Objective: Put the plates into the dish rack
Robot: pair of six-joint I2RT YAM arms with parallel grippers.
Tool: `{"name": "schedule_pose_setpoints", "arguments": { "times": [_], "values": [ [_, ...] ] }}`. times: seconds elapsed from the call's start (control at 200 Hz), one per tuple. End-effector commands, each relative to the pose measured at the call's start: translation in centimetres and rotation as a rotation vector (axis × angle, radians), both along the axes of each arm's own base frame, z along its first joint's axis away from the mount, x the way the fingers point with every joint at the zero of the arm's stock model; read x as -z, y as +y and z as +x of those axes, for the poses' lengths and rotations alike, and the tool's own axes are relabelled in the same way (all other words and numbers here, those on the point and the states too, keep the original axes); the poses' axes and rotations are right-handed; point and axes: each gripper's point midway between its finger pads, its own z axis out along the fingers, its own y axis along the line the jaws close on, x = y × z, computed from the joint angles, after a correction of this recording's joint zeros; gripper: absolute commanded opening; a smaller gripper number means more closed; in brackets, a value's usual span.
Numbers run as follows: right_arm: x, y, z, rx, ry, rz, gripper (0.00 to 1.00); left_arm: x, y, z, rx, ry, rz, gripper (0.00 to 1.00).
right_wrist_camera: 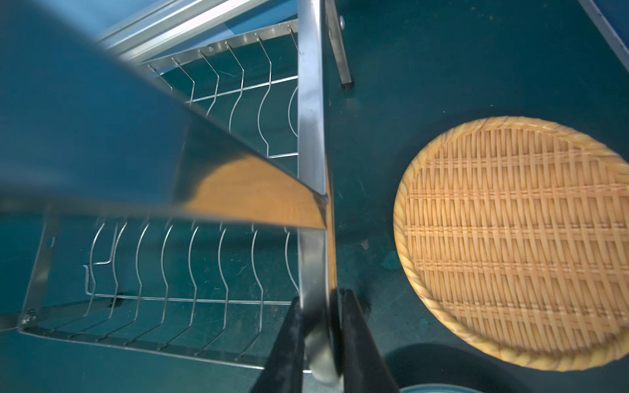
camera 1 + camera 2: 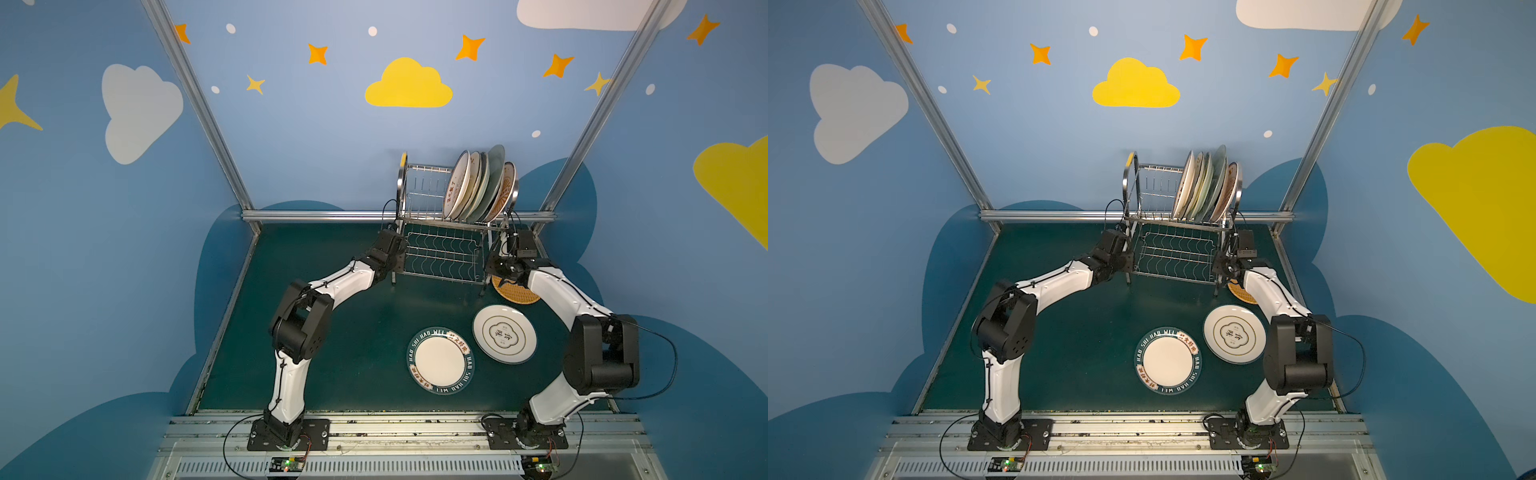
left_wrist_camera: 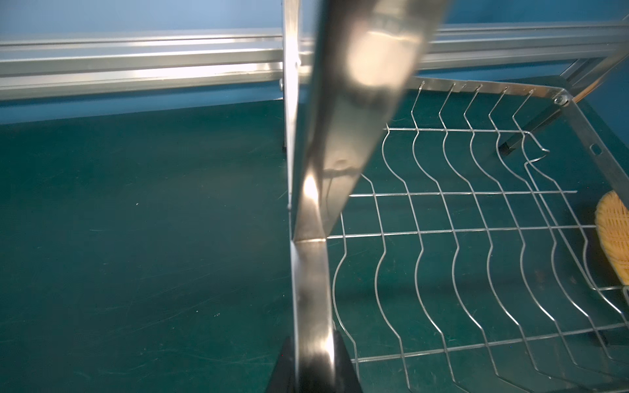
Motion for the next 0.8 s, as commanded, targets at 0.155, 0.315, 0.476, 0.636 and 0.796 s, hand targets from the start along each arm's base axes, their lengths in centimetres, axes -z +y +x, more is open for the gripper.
{"name": "schedule_pose_setpoints", "arguments": {
  "times": [0.155, 0.315, 0.476, 0.636, 0.796],
  "values": [
    [1.2, 0.4, 0.0, -0.011, 0.053, 0.022, 0.0, -1.1, -0.2, -1.0, 0.0, 0.024, -0.071, 0.04],
    [0.9, 1.4, -0.1, -0.051, 0.053, 0.053, 0.0, -1.7, 1.3, -1.4, -0.077, 0.001, -0.063, 0.04],
    [0.7, 2.9, -0.3, -0.096, 0.045, 0.082, 0.0, -2.3, 3.1, -2.6, -0.141, -0.013, -0.061, 0.04],
    [0.5, 4.3, -0.7, -0.115, 0.048, 0.091, 0.0, -2.7, 4.5, -3.9, -0.185, -0.004, -0.054, 0.04],
    [-0.3, 6.4, -1.3, -0.138, 0.037, 0.111, 0.0, -3.0, 7.0, -5.0, -0.26, 0.0, -0.034, 0.04]
  ]
}}
